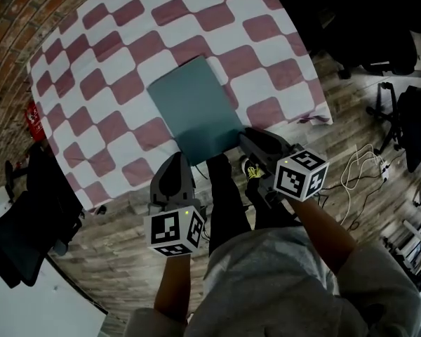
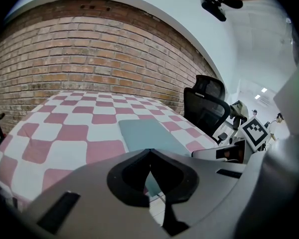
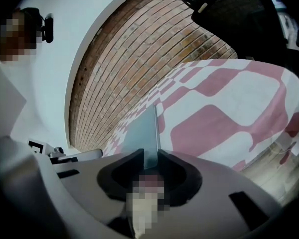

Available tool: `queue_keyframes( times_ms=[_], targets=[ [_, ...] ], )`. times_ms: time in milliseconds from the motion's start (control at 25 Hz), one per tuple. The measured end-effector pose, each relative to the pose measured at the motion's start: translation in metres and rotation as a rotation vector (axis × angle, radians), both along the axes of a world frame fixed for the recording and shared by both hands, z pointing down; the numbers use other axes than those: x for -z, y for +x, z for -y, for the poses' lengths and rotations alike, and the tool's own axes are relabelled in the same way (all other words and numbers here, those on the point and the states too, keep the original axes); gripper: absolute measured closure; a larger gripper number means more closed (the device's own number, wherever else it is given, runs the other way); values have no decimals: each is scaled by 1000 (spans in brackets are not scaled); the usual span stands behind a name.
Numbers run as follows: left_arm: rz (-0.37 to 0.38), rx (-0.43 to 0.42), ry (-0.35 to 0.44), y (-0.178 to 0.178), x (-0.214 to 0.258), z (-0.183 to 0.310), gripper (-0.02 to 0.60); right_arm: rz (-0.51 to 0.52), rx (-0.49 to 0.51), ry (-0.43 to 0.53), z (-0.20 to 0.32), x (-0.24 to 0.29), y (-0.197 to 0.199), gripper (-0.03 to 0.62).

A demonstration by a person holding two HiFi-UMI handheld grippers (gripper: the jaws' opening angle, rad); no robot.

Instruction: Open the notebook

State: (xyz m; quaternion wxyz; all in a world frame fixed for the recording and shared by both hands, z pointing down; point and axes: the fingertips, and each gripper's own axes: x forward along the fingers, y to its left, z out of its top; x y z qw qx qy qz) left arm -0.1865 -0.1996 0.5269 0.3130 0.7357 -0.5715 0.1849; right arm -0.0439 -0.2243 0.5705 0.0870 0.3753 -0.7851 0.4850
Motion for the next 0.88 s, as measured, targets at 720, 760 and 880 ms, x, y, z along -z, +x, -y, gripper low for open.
queue_keyframes(
  times_ms=[720,760,880],
  targets=[
    [23,25,40,7,29,-9,575,-70,24,57,1,31,-4,559],
    [25,30,45,6,32,-11,575,-56,29,64,0,38,-7,559],
    [27,52,58,3,41,-16,574,-24,56,95,-4,61,-16,560]
  ],
)
